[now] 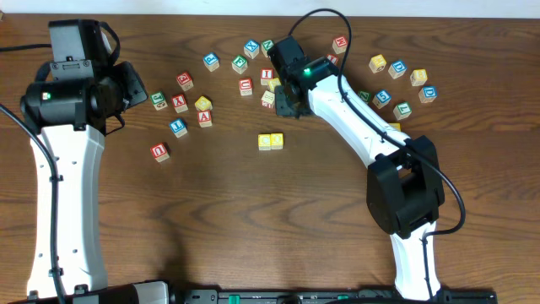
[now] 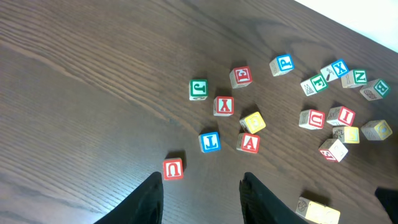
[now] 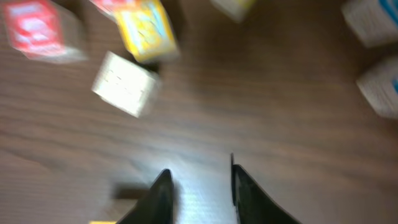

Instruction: Spell out CORL

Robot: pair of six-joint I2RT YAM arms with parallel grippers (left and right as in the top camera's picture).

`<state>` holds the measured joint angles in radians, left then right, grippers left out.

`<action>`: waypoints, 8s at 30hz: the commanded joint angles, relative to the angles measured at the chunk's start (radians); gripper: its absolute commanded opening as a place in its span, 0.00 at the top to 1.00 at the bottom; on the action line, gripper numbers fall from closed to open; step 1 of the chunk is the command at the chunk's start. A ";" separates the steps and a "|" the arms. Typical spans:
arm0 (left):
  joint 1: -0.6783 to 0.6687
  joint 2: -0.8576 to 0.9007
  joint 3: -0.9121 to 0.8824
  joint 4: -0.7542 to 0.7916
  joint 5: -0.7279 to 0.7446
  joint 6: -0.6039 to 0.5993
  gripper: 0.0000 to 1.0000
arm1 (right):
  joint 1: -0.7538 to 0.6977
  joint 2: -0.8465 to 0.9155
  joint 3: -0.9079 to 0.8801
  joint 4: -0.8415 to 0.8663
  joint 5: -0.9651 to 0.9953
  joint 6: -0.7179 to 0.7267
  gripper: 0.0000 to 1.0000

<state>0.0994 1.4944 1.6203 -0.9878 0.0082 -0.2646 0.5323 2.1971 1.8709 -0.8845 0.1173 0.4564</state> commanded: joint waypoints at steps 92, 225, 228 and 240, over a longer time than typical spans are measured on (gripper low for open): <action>0.000 0.017 0.007 -0.021 -0.013 0.009 0.60 | -0.045 0.103 -0.100 0.322 0.088 0.170 0.99; 0.000 0.017 0.007 -0.026 -0.013 0.009 0.60 | 0.045 0.066 -0.093 0.274 -0.142 -0.173 0.99; 0.000 0.017 0.007 -0.026 -0.013 0.009 0.60 | 0.043 0.066 -0.093 0.265 -0.114 -0.172 0.99; 0.000 0.017 0.007 -0.026 -0.013 0.009 0.60 | 0.043 0.091 -0.093 0.259 -0.098 -0.157 0.99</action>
<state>0.0994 1.5021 1.6203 -1.0107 0.0082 -0.2646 0.5735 2.2585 1.7763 -0.6212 0.0010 0.2924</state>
